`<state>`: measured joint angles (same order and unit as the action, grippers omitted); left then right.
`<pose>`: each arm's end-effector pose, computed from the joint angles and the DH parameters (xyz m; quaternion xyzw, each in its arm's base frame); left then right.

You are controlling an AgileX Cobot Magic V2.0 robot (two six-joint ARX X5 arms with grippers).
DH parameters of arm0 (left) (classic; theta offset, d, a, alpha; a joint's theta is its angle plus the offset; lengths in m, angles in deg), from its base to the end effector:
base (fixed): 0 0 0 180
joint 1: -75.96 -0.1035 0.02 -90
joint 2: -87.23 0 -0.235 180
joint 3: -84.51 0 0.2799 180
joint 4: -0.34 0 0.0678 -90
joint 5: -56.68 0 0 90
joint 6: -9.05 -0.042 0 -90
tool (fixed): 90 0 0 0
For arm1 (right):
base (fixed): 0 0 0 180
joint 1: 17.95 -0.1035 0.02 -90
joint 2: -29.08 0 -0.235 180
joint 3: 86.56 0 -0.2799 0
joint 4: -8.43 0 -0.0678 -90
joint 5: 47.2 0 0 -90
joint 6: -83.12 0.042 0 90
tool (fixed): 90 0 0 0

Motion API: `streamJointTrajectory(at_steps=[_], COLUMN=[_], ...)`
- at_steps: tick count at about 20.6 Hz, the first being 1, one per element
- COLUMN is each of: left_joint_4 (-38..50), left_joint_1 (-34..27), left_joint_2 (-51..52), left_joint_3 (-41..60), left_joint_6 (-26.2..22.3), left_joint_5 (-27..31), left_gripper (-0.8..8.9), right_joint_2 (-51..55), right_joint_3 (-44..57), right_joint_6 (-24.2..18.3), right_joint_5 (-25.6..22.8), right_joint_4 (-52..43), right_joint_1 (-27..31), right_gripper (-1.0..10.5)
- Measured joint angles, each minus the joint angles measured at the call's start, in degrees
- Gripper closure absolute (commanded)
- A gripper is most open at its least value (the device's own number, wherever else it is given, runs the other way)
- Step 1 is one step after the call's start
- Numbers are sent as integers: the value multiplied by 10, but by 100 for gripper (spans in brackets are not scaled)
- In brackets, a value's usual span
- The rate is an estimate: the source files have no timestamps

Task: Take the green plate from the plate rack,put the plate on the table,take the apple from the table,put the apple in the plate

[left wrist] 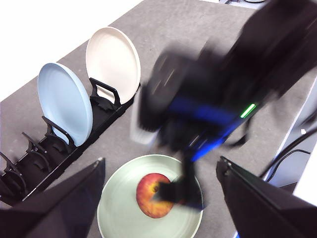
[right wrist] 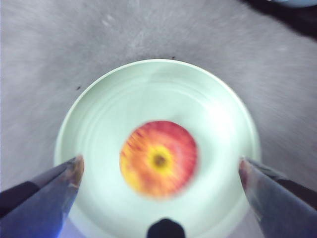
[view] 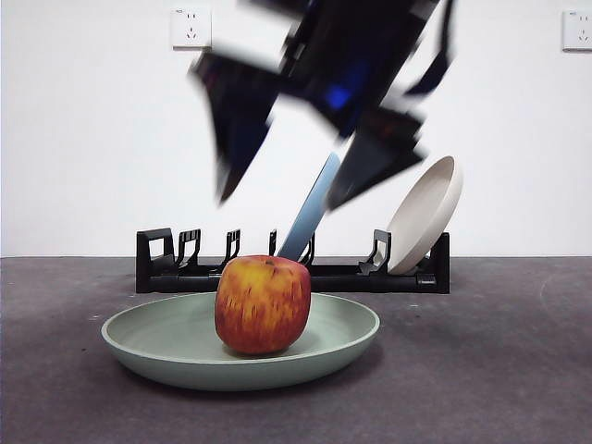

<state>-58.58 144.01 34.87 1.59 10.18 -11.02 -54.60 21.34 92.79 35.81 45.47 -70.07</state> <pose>0.0938 -0.1901 0.3812 0.1649 0.1764 -0.3752 0.8950 0.2132 0.2658 0.1987 -0.1314 0.3863 0.3183 0.8557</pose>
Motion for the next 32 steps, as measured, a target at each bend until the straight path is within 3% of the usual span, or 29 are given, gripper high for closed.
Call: streamJointTrajectory(at_steps=[8,16,17,19,22,23,32], left_joint_4=[-53,-100,-103,-107,-116,-120,-151], left_joint_1=[0,0,0,0,0,0,0], left_joint_2=[0,0,0,0,0,0,0], left_joint_3=[0,0,0,0,0,0,0], left_joint_6=[0,1,2,4,7,10,16], left_joint_5=[-6,-104,-116,-136,-154,-154,-152], left_gripper=[436,442,448,556,832,821,817], right_joint_2=[277,337,338,338,338,338,338], right_joint_3=[0,0,0,0,0,0,0], right_joint_6=[3,11,11,11,11,11,12], right_joint_5=[148,175,175,175,175,175,175], right_joint_4=[263,423,434,446,446,445,418], right_joint_1=[0,0,0,0,0,0,0], right_gripper=[290,301,345,495,865,971,946])
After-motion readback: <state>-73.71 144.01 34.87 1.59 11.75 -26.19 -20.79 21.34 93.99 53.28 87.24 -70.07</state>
